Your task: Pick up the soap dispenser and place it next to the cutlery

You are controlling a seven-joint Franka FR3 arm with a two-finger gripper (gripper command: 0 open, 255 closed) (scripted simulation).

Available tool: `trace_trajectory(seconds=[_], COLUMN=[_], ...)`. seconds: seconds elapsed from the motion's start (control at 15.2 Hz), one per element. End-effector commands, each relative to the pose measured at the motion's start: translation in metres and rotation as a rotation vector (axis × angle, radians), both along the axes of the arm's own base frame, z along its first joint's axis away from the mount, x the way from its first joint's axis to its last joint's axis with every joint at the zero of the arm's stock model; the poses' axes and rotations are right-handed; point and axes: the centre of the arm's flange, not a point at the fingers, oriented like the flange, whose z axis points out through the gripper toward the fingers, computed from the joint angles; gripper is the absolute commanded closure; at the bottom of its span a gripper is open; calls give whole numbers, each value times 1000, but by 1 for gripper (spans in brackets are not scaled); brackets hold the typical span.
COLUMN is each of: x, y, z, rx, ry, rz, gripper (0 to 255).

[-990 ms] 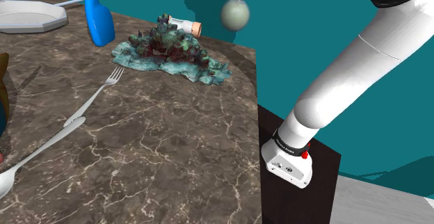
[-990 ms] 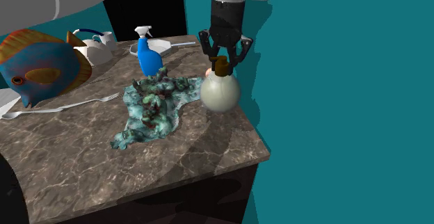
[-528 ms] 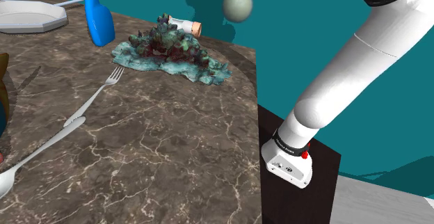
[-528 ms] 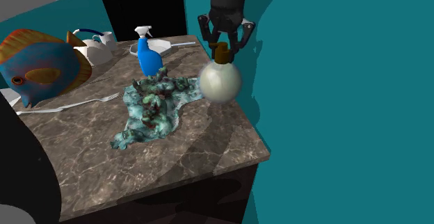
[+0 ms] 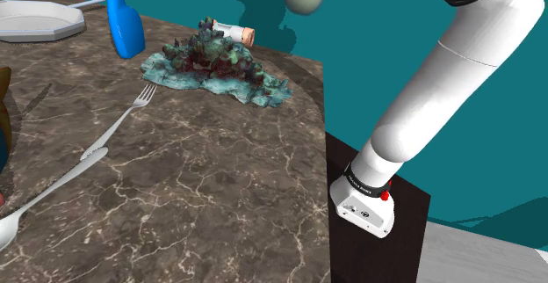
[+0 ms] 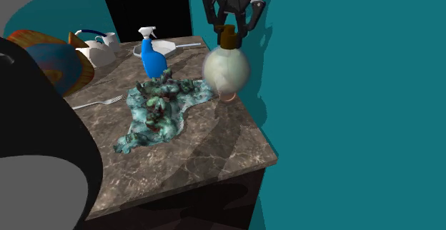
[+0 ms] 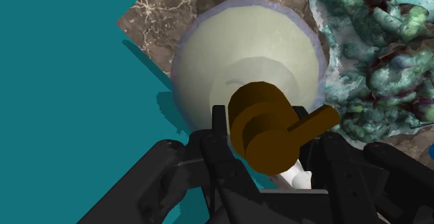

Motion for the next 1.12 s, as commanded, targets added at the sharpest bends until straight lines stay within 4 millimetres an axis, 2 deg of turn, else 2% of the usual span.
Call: trace_trajectory(seconds=[0.0,0.66,1.06], x=[0,0,-25], y=[1,1,74], z=[11,61,43], rx=[0,0,0], ry=[0,0,0], rz=[0,0,0], gripper=[255,255,255])
